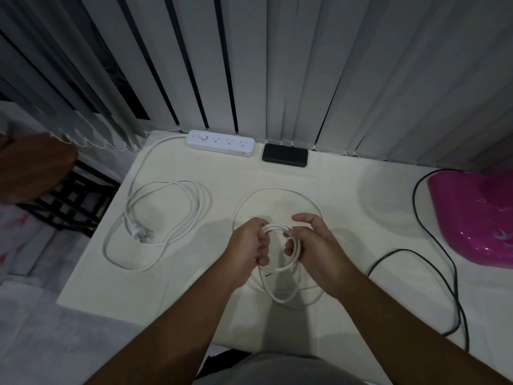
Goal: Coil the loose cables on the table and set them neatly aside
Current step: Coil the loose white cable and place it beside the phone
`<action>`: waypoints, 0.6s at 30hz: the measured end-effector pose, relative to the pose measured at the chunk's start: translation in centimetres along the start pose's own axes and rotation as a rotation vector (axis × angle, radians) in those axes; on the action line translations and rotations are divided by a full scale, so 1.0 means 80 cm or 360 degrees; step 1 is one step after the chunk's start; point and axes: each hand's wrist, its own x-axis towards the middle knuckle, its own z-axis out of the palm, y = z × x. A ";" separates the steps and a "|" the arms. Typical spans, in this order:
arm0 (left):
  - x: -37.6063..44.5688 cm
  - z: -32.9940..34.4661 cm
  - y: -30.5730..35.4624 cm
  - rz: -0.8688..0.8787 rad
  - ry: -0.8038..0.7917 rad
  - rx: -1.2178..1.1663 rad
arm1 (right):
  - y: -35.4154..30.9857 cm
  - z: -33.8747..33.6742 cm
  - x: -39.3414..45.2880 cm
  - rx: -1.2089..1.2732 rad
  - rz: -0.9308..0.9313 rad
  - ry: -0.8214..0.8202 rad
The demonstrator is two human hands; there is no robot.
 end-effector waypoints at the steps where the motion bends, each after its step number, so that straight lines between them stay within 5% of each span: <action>1: 0.000 0.001 0.002 -0.0010 0.0004 0.0050 | -0.006 0.001 0.000 -0.0164 0.0014 -0.0074; 6: 0.000 -0.002 0.002 0.0069 -0.0028 0.0159 | -0.018 0.009 0.006 -0.0813 -0.0046 -0.0071; 11: -0.005 -0.011 -0.029 0.0077 0.0266 0.0334 | -0.002 0.008 0.011 -0.0407 -0.0212 0.0250; 18: -0.006 -0.004 -0.042 -0.0338 0.0127 0.0456 | 0.020 0.018 0.005 -0.0429 -0.0315 0.0327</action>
